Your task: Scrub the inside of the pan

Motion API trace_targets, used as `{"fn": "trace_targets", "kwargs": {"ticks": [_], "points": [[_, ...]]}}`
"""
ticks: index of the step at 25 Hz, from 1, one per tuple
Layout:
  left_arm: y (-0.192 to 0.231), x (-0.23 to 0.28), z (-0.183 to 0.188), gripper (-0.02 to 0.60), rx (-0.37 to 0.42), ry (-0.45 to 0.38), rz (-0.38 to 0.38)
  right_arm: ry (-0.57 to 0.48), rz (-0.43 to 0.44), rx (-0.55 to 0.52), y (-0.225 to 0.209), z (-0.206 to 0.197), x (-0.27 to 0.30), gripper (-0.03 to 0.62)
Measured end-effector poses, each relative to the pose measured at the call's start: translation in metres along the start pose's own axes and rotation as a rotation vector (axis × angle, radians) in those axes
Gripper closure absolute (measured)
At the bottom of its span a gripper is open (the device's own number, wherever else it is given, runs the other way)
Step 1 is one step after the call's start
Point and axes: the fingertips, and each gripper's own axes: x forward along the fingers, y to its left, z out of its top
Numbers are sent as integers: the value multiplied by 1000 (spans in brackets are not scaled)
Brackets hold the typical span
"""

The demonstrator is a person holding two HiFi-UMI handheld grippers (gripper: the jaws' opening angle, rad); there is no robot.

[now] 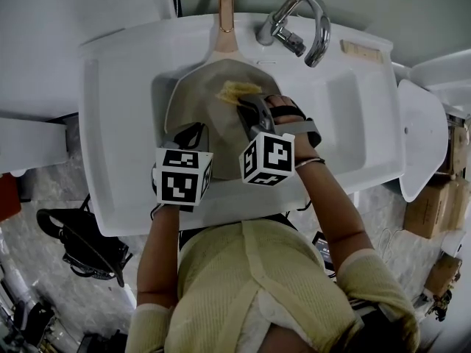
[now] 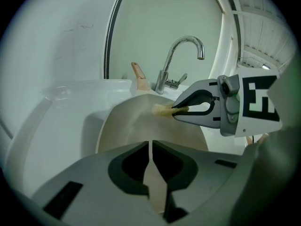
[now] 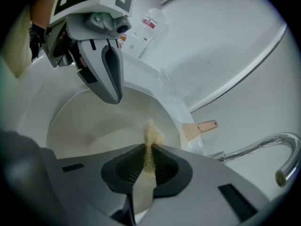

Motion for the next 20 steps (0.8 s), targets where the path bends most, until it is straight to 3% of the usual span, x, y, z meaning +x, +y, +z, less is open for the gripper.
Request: {"fn": "trace_targets", "kwargs": {"ticks": [6, 11, 20], "points": [[1, 7, -3, 506, -15, 12, -2, 72, -46, -54, -8, -17, 15, 540], [1, 12, -4, 506, -19, 22, -10, 165, -68, -20, -16, -46, 20, 540], [-1, 20, -5, 506, -13, 40, -22, 250, -31, 11, -5, -67, 22, 540]]}}
